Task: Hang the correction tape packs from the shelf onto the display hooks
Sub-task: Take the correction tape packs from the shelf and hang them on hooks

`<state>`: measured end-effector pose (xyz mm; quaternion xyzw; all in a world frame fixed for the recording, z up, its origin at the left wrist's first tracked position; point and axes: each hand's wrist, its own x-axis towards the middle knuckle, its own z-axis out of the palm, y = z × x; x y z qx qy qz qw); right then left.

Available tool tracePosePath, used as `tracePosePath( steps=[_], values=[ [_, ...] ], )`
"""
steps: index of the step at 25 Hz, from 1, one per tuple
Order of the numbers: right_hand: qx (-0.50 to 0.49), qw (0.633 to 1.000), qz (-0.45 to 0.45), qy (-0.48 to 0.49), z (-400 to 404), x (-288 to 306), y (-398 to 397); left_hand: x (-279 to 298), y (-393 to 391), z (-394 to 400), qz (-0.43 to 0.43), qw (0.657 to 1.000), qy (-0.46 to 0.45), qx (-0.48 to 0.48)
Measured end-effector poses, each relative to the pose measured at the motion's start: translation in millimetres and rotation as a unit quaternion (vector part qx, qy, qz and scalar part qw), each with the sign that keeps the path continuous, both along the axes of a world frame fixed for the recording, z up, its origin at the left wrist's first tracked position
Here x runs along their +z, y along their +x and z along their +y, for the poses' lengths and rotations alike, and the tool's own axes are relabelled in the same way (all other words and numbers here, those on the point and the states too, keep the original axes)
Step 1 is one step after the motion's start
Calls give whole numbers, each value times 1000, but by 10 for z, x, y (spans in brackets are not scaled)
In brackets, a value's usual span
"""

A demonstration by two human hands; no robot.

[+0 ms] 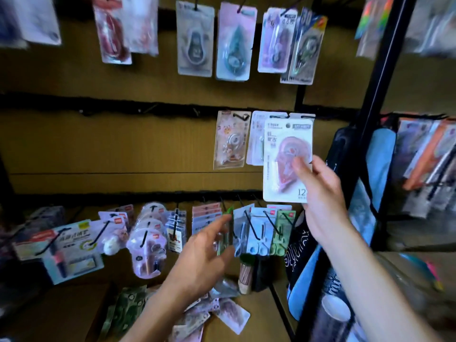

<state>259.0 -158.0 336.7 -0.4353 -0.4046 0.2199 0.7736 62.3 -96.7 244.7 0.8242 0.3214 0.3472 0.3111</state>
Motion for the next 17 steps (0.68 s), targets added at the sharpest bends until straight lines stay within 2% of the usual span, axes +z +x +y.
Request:
tracePosePath(
  steps=[4,7,10,17],
  values=[
    [-26,999,-23,-26,176,277,233,181,5,6,-9,999,40,13],
    [-57,995,-34,-77,314,327,328,226,21,11,-14,999,32,15],
    [-69,989,-14,-126,400,362,397,225,13,-3,-10,1000,21,6],
    [-66,985,10,-162,599,370,406,85,26,21,13,1000,6,7]
  ],
)
